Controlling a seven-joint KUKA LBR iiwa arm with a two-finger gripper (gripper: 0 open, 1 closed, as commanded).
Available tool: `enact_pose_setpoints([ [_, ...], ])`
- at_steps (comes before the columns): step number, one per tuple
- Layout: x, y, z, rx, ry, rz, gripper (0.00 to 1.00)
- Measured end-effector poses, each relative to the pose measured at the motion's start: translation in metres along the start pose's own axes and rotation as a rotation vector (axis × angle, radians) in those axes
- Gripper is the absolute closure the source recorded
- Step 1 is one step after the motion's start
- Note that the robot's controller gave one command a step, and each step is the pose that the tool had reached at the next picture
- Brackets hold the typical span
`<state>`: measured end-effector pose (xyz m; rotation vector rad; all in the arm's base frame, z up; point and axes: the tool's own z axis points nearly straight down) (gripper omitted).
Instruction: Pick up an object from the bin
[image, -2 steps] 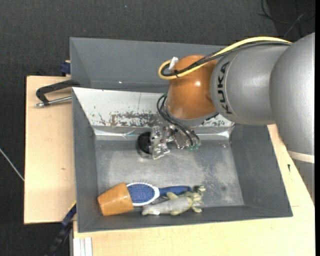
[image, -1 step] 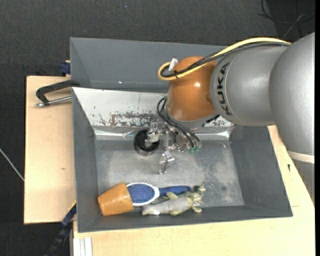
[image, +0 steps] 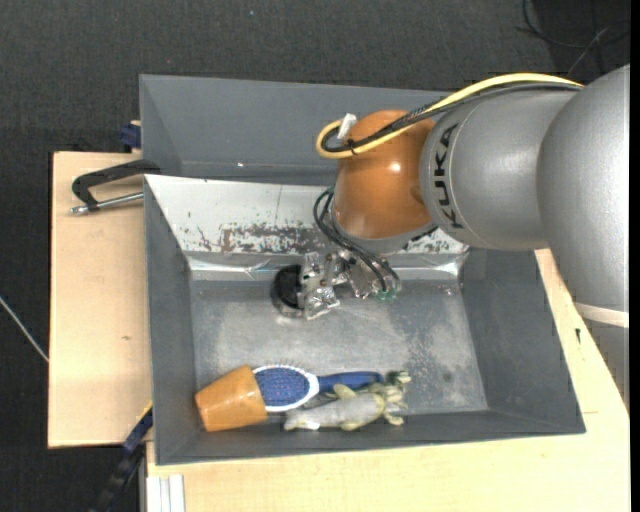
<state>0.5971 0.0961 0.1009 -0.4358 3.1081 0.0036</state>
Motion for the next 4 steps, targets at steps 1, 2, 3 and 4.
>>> enact_pose_setpoints([
  [1, 0.004, 0.001, 0.002, -0.003, 0.022, -0.003, 0.0],
  [2, -0.004, 0.016, 0.008, -0.002, 0.02, 0.398, 0.0],
  [3, -0.006, 0.015, 0.01, -0.002, 0.004, 0.4, 1.0],
  [4, 0.002, 0.022, -0.13, 0.0, -0.01, 0.383, 1.0],
])
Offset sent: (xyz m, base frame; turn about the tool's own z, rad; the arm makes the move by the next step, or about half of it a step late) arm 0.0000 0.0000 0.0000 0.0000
